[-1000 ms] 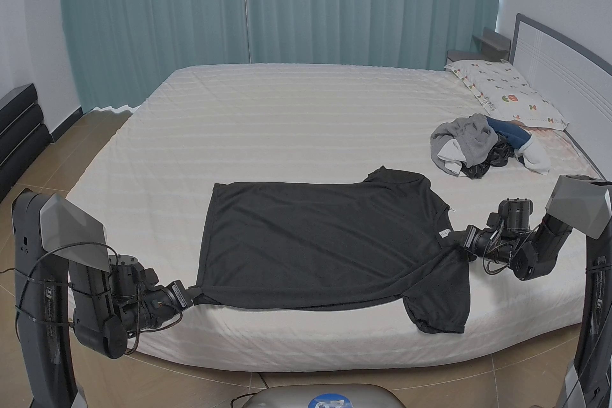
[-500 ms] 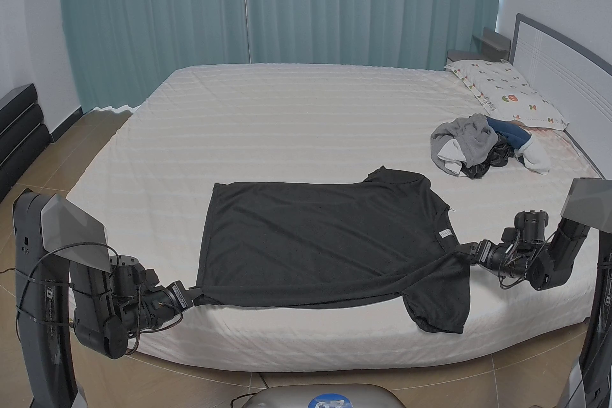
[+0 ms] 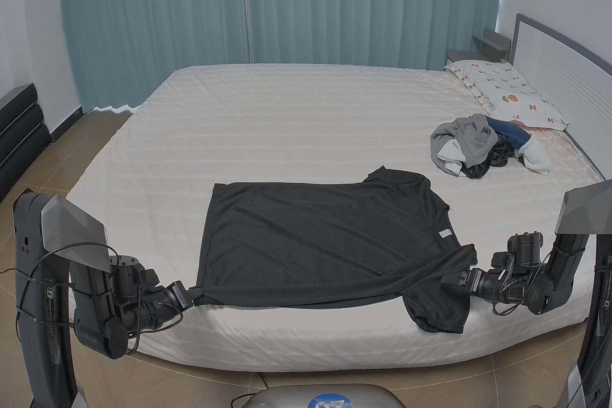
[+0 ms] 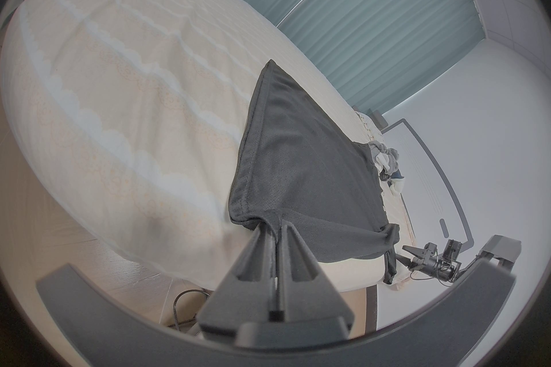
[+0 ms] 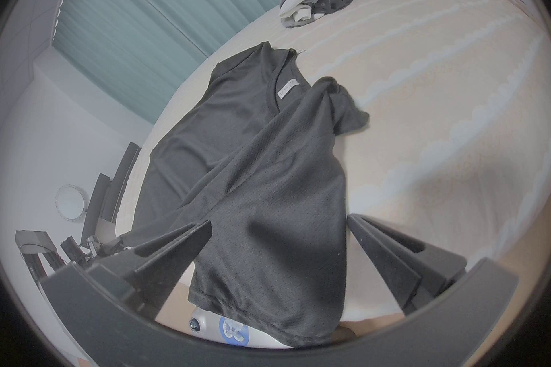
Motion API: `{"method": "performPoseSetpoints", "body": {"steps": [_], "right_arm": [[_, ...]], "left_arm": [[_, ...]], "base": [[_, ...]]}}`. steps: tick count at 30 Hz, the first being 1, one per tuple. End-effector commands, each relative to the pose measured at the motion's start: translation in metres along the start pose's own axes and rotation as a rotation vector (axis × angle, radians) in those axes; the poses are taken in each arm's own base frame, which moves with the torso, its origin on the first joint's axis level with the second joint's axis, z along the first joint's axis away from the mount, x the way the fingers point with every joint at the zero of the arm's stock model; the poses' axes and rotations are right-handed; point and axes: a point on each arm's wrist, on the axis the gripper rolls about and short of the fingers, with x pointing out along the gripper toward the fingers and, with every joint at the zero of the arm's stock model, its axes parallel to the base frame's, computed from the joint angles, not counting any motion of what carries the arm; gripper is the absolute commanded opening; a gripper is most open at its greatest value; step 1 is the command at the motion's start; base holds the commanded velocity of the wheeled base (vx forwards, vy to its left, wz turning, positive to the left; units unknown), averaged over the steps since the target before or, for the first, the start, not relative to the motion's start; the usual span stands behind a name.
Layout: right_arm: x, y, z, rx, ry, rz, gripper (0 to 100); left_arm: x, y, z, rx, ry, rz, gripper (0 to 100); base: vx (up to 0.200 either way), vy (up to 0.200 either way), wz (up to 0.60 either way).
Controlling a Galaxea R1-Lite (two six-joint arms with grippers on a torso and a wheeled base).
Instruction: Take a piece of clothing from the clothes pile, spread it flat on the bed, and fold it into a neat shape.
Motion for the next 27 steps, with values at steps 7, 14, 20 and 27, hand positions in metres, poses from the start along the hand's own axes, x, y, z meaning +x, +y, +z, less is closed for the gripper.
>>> {"method": "performPoseSetpoints", "body": {"steps": [7, 14, 20, 27], "right_arm": [[0.006, 0.003, -0.008, -0.009, 0.03, 0.003, 100], [0.003, 0.001, -0.009, 0.004, 0.03, -0.013, 0], [-0.019, -0.01, -0.008, 0.042, 0.018, -0.044, 0], [-0.052, -0.01, -0.015, 0.063, 0.031, -0.03, 0]], "left_arm": [[0.0, -0.001, 0.001, 0.006, -0.012, -0.01, 0], [0.0, -0.001, 0.001, 0.005, -0.011, -0.009, 0], [-0.002, 0.0, 0.0, 0.001, -0.008, -0.005, 0], [-0.008, -0.002, 0.002, 0.012, -0.018, 0.004, 0]], "base": [[0.0, 0.0, 0.0], [0.0, 0.0, 0.0], [0.0, 0.0, 0.0], [0.0, 0.0, 0.0]]}}
